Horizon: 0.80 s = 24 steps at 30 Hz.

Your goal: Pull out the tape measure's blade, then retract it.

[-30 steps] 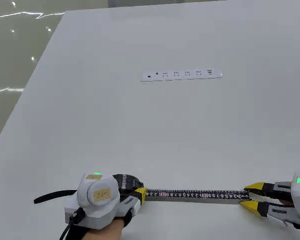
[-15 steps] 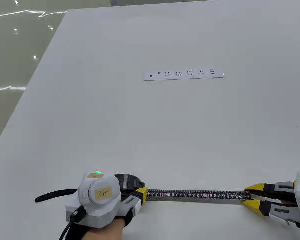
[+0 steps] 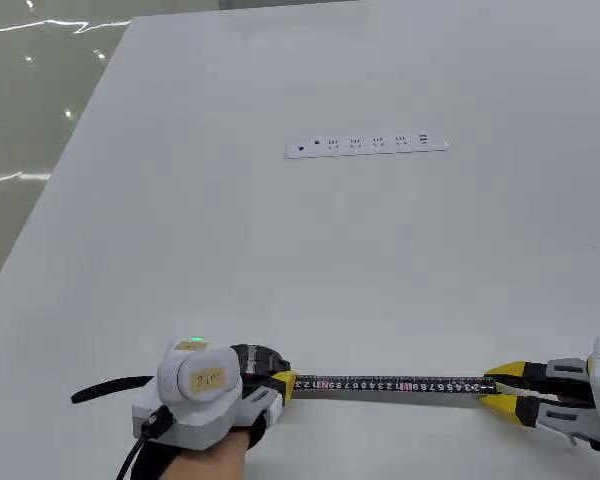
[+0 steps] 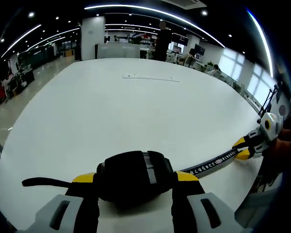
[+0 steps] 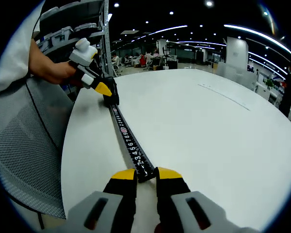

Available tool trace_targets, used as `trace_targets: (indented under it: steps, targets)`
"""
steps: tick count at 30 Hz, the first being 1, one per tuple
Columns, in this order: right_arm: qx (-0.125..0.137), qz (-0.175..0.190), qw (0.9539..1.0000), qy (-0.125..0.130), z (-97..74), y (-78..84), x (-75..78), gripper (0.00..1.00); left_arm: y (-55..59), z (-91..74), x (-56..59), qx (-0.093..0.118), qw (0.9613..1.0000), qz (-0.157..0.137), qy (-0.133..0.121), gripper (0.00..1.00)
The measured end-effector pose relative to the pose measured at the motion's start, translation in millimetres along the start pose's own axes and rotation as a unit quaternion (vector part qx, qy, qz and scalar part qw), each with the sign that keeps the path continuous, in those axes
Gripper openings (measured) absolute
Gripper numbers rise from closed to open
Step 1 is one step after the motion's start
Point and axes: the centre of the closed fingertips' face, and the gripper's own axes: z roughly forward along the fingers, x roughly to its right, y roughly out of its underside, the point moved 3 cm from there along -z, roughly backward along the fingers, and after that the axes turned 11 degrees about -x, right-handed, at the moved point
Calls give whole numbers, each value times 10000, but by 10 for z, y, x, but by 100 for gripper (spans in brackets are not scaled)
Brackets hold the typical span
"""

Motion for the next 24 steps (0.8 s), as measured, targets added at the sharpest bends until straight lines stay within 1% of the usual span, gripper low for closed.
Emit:
trace_targets:
  steps: [2, 4, 9, 11, 14, 16, 24]
  targets:
    - [52, 9, 10000, -29, 16, -48, -18, 13, -6, 1, -4, -5, 10000, -13, 4, 57]
    - [48, -37, 10000, -55, 40, -76, -38, 13, -6, 2, -8, -10, 10000, -33, 18, 57]
    - [112, -16, 9999, -96, 65, -126, -45, 13, -7, -1, -11, -8, 10000, -77, 46, 57]
    - [163, 17, 9998, -130, 75, -151, -51, 13, -11, 0, -18, -22, 9999, -89, 69, 57]
    - [244, 68, 9996, -147, 84, -202, -53, 12, -10, -7, -25, -25, 9997, -188, 123, 57]
    - [275, 88, 9994, -169, 94, -224, -59, 12, -5, -6, -19, -23, 9997, -182, 134, 57]
    - [347, 71, 9988, -330, 175, -331, -149, 12, -7, -9, -25, -30, 9997, -191, 175, 57]
